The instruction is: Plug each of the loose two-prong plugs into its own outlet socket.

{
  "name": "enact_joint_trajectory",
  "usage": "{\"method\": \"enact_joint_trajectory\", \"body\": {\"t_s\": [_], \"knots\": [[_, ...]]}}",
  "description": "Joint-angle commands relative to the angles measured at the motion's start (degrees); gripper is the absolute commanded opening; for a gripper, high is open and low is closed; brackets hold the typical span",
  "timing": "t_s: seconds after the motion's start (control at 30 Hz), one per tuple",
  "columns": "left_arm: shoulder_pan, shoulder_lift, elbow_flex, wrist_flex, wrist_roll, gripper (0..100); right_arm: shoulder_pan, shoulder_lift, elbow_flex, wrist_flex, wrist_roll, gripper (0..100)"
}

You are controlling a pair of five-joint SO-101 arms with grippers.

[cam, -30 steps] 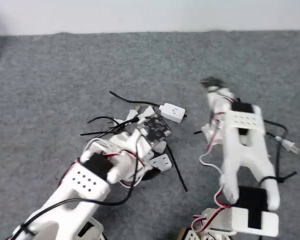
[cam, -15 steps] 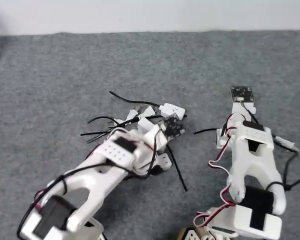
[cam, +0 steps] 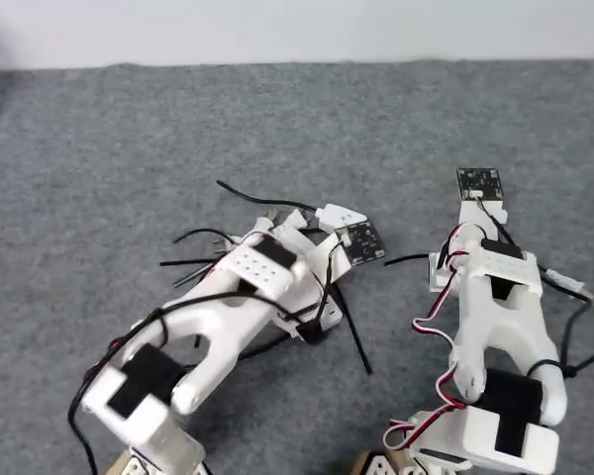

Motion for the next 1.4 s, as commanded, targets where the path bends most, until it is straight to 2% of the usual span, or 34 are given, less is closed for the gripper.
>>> {"method": "enact_joint_trajectory", "body": {"t_s": [0.0, 0.2, 0.37, 0.6, 0.77, 0.87, 0.97, 1.1, 1.23, 1.37], "knots": [[0.44, 6.77, -8.66, 6.86, -0.53, 28, 0.04, -0.48, -1.14, -1.19, -0.35, 17.3], [0.53, 14.68, -18.42, 13.71, -0.53, 1, 0.13, -0.4, -1.14, -1.19, -0.26, 17.3], [0.79, 13.01, -19.03, 14.77, -0.35, 1, 0.13, -0.4, -1.14, -1.19, -0.26, 17.3], [1.93, -6.51, -10.24, 16.35, -0.53, 1, 0.31, -0.4, 0.62, -4.0, -0.09, 17.3], [1.41, -25.67, -5.67, 27.87, -0.53, 1, 0.13, -0.4, 0.88, -4.44, -0.09, 17.3], [-1.76, -39.3, -5.76, 35.87, -0.62, 1, 0.04, -0.4, 0.88, -4.44, -0.09, 17.3], [-12.4, -51.16, -5.05, 38.33, -1.85, 1, 0.04, -0.4, 0.88, -4.44, -0.09, 17.3], [-34.64, -59.69, 2.33, 33.14, -13.45, 1, 0.04, -0.4, 0.97, -4.44, -0.09, 17.3], [-54.24, -61.01, 16.75, 16.44, -23.65, 1, 0.04, -0.4, 0.97, -4.44, -0.09, 17.3], [-65.76, -61.01, 30.81, -5.54, -24.79, 1, 0.04, -0.4, 0.97, -4.44, -0.09, 17.3]]}}
